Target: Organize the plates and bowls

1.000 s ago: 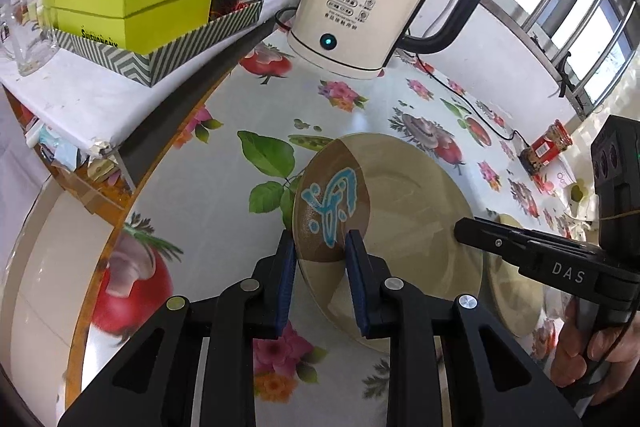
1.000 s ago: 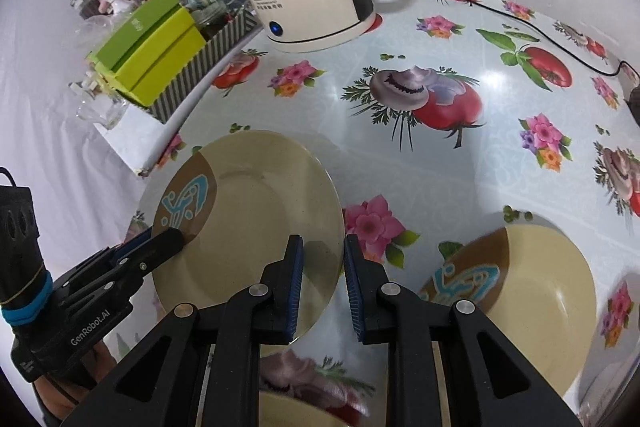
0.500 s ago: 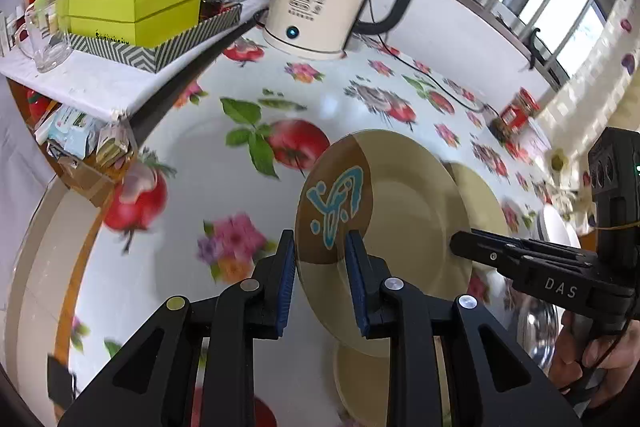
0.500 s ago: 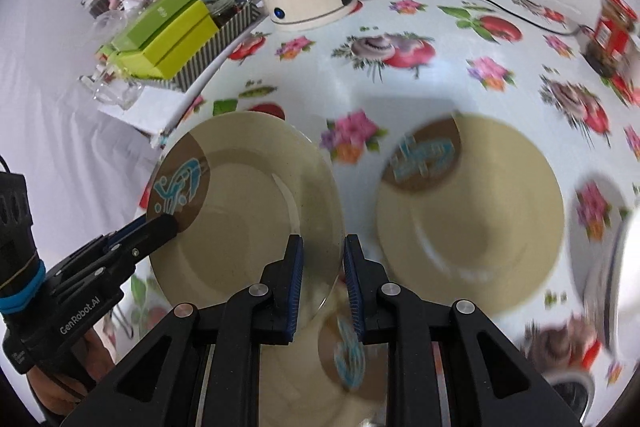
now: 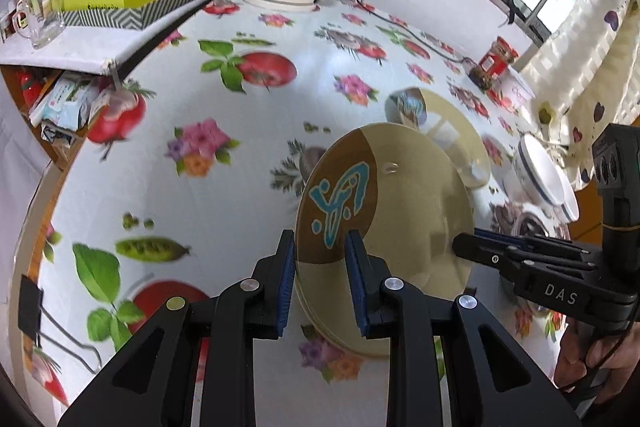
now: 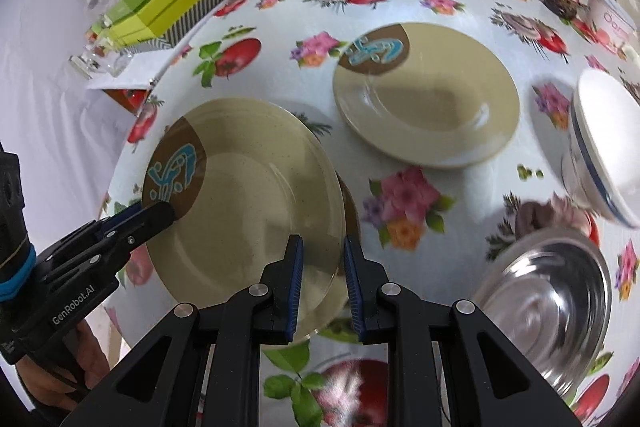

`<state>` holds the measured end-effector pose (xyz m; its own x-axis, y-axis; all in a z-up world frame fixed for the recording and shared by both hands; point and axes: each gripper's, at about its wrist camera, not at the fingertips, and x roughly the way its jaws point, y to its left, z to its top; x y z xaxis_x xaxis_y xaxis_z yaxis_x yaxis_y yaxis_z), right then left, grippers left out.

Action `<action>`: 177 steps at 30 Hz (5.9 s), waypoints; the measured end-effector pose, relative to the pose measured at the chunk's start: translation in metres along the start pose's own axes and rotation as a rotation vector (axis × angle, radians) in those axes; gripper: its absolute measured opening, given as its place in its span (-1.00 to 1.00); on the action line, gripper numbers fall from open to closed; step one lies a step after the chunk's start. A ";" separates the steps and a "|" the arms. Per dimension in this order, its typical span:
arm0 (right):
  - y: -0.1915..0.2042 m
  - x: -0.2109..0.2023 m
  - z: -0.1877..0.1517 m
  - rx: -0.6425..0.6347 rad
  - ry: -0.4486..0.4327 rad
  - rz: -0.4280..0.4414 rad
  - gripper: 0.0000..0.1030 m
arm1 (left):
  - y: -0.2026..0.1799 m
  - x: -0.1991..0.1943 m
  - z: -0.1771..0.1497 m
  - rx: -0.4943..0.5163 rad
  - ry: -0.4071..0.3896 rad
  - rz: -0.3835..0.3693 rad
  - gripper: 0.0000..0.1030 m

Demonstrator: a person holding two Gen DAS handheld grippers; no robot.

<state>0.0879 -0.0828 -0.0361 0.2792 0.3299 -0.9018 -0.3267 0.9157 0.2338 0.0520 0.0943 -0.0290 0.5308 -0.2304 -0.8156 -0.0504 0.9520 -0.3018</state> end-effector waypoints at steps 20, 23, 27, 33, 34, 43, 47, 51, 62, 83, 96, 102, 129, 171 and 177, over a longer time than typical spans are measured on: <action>-0.004 0.000 -0.010 -0.033 -0.034 -0.036 -0.57 | -0.003 0.000 -0.009 0.045 -0.024 0.027 -0.44; -0.007 -0.001 -0.012 -0.022 -0.038 -0.031 -0.57 | 0.000 -0.002 -0.008 0.031 -0.034 0.018 -0.43; -0.008 -0.002 -0.015 -0.015 -0.049 -0.022 -0.57 | 0.003 -0.002 -0.008 0.020 -0.040 0.019 -0.43; -0.007 -0.001 -0.018 -0.020 -0.051 -0.010 -0.58 | 0.000 0.005 -0.012 0.034 -0.019 0.002 -0.42; -0.006 -0.001 -0.018 -0.026 -0.052 -0.011 -0.57 | -0.001 0.005 -0.013 0.041 -0.019 0.005 -0.42; -0.011 -0.018 -0.021 -0.017 -0.100 0.003 -0.54 | 0.006 -0.011 -0.013 0.008 -0.069 -0.001 -0.31; -0.014 -0.034 -0.030 -0.002 -0.144 0.018 -0.24 | 0.001 -0.022 -0.016 0.013 -0.101 -0.030 -0.28; -0.016 -0.048 -0.042 0.004 -0.178 0.025 -0.22 | -0.007 -0.030 -0.021 0.033 -0.118 -0.050 -0.28; -0.026 -0.063 -0.048 0.023 -0.218 0.050 -0.06 | -0.017 -0.026 -0.023 0.047 -0.092 -0.045 -0.28; -0.048 -0.068 -0.041 0.099 -0.236 0.030 -0.05 | -0.038 -0.020 -0.006 0.109 -0.085 -0.060 -0.28; -0.063 -0.062 -0.017 0.162 -0.245 0.022 -0.05 | -0.054 0.000 0.035 0.161 -0.059 -0.102 -0.28; -0.070 -0.057 -0.003 0.192 -0.250 0.009 -0.05 | -0.059 0.013 0.056 0.187 -0.046 -0.106 -0.28; -0.089 -0.005 0.052 0.286 -0.135 -0.131 -0.05 | -0.089 0.126 0.135 0.316 0.170 -0.177 -0.28; -0.084 0.009 0.068 0.251 -0.111 -0.179 -0.33 | -0.075 0.112 0.132 0.298 0.140 -0.143 -0.50; -0.079 0.004 0.068 0.237 -0.119 -0.174 -0.33 | -0.073 0.102 0.129 0.294 0.126 -0.140 -0.50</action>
<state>0.1759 -0.1383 -0.0331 0.4209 0.1752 -0.8900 -0.0489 0.9841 0.1707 0.2188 0.0275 -0.0264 0.4058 -0.3689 -0.8362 0.2716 0.9223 -0.2750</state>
